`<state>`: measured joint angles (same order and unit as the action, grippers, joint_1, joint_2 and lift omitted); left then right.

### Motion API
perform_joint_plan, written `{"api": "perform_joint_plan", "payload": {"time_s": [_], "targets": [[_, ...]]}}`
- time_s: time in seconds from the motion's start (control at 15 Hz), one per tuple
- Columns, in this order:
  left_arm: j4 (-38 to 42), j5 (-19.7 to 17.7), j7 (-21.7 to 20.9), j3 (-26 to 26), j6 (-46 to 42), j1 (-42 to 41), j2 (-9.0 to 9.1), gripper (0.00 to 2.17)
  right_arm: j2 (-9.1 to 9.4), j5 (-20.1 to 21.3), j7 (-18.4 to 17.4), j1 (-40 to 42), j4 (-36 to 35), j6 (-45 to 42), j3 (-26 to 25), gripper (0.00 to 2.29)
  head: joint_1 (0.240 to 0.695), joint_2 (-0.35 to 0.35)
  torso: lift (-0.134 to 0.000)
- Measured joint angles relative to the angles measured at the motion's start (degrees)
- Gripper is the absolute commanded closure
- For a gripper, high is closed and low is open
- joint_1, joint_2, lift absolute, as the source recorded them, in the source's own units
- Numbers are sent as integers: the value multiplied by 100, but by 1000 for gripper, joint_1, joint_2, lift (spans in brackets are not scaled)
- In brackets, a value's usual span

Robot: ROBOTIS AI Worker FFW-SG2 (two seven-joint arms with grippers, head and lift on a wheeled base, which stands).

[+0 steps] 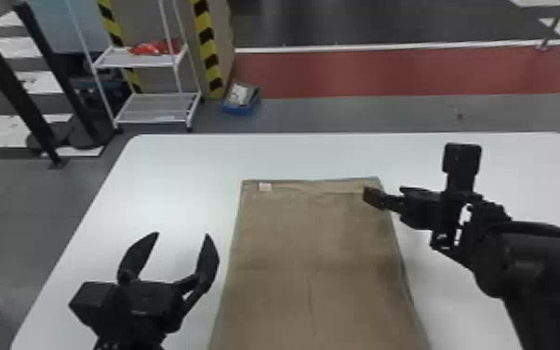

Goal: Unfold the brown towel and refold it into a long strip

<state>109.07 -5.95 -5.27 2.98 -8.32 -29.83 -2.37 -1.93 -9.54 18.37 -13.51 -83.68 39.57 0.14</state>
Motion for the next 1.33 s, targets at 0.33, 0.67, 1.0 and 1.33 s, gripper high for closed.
{"api": "perform_joint_plan", "payload": {"time_s": [0.33,0.67,1.0,1.33], "targets": [[0,-32,0,-27,71,41,-62,83,0,138,9,-521,19,1638,151,174,695,118,-123],[0,-46,0,-54,90,87,-80,83,0,191,9,-642,146,1708,201,201,695,118,-123],[-35,-49,-22,-127,245,169,-122,83,0,237,9,-705,244,1627,197,272,695,105,-123],[-90,-94,-26,-160,248,223,-181,87,0,242,1,-748,351,1492,181,346,695,101,-123]]}}
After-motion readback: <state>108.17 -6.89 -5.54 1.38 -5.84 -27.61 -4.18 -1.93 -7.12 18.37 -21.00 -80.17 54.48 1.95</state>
